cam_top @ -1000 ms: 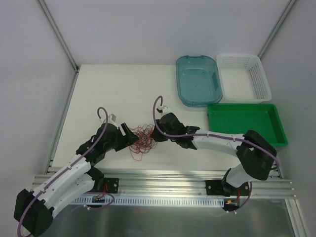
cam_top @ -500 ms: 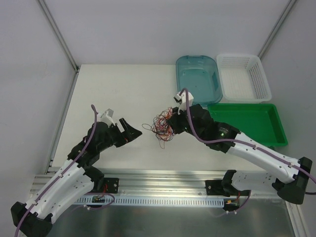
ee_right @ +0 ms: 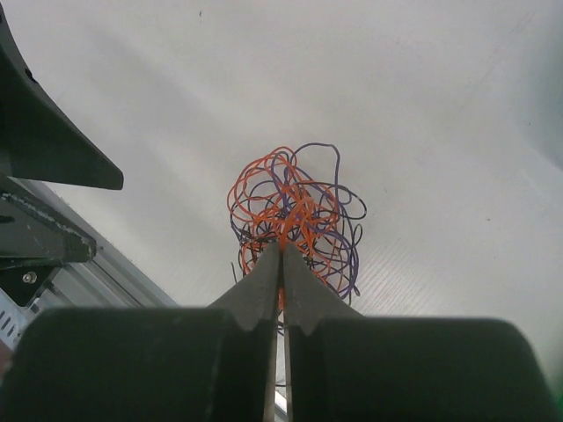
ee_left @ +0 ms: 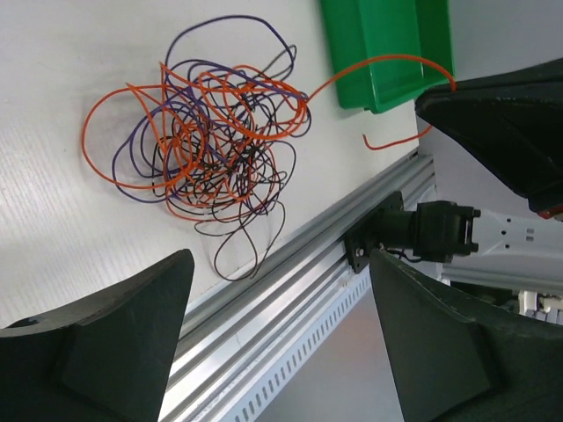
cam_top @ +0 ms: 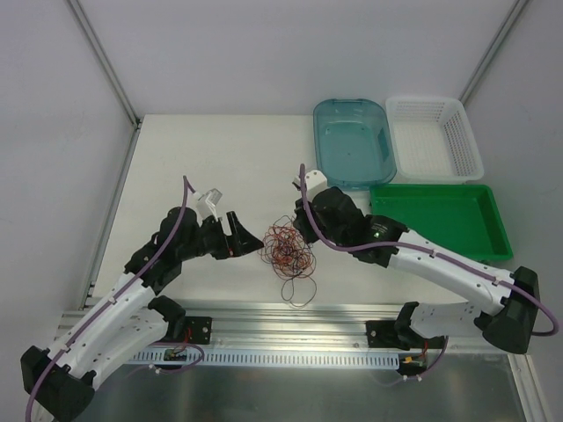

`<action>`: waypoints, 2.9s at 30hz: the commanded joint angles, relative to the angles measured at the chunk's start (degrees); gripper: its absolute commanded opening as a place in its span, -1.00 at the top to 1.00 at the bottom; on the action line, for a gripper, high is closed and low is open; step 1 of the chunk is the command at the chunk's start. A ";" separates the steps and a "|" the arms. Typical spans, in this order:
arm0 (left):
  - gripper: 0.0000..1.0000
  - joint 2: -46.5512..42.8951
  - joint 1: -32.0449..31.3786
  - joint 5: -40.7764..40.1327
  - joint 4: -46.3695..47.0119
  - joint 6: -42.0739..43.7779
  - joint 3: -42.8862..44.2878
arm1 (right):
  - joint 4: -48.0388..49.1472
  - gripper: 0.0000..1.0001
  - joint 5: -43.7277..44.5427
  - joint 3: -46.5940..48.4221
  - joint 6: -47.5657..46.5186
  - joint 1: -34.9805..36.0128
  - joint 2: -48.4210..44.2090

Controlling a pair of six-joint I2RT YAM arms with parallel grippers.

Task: Untangle the cables

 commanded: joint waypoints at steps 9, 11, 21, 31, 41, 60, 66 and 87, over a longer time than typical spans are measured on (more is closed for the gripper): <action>-0.57 7.79 -2.85 0.11 7.91 -0.79 -4.25 | 0.58 0.99 -0.97 3.67 -0.35 0.28 -3.05; -0.52 10.68 -4.16 -2.36 11.93 -3.33 -4.78 | 0.05 0.99 -1.24 4.90 -0.62 0.37 -3.14; -0.33 27.30 -15.14 -16.66 21.71 -13.45 -0.66 | 1.19 0.99 -3.08 4.55 1.14 0.98 -3.05; 0.55 36.46 -18.41 -26.43 21.19 -19.52 -0.82 | -0.74 0.99 -0.38 7.10 0.09 2.04 -7.52; 1.00 23.45 -14.99 -43.14 -1.04 -6.52 3.39 | -8.48 0.99 12.91 12.28 -6.77 2.04 -18.86; 1.00 17.73 14.01 -48.85 -20.12 3.33 10.94 | -15.51 0.99 21.26 16.77 -9.41 1.95 -30.30; 1.00 20.89 26.55 -50.27 -21.79 9.13 15.60 | -18.24 0.99 25.12 16.60 -8.27 1.95 -34.16; 1.00 13.69 34.15 -10.02 -14.59 26.80 9.20 | -12.10 -0.10 2.12 -4.06 6.59 1.95 -4.56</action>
